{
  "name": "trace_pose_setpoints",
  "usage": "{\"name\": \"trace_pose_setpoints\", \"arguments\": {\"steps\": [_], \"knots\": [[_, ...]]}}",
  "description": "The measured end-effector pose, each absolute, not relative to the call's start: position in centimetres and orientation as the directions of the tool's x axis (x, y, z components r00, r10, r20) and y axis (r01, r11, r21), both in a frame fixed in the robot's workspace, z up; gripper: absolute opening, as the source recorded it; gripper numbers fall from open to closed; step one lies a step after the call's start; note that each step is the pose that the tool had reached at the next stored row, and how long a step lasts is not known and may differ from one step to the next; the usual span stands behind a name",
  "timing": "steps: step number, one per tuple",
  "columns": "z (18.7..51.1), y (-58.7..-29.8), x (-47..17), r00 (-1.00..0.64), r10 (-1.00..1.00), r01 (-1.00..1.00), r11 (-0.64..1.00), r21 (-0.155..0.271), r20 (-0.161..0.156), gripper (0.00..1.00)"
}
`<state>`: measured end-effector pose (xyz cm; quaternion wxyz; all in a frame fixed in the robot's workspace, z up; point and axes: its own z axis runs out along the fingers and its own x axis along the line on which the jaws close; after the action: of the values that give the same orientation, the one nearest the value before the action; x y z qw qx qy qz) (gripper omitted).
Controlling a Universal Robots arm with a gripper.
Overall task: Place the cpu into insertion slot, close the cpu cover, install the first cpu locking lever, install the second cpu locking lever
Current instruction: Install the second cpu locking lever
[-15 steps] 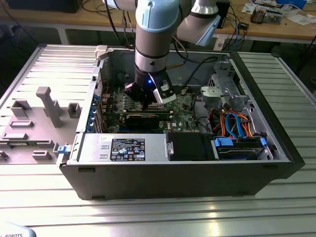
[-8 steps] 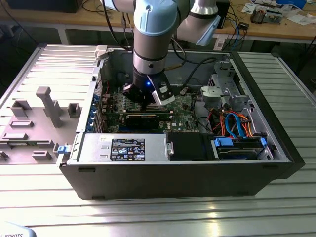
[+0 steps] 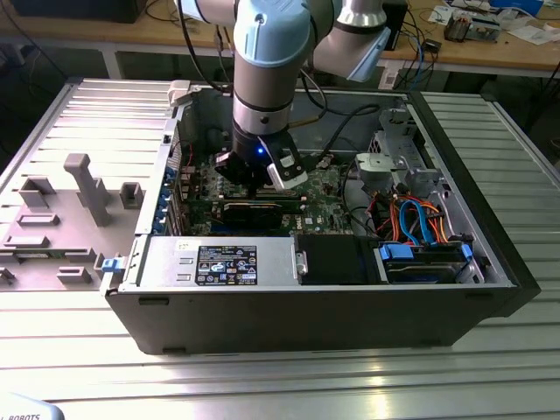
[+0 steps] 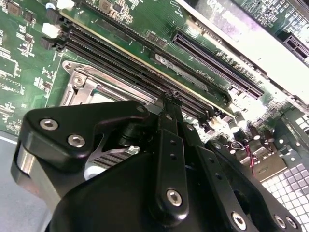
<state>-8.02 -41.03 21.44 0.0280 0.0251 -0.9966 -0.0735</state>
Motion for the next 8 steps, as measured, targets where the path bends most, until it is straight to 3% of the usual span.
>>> {"name": "trace_pose_setpoints", "arguments": {"steps": [8], "knots": [[21.07, -41.04, -8.08, -0.997, -0.061, -0.051, 0.985, 0.163, 0.051, 0.11]]}}
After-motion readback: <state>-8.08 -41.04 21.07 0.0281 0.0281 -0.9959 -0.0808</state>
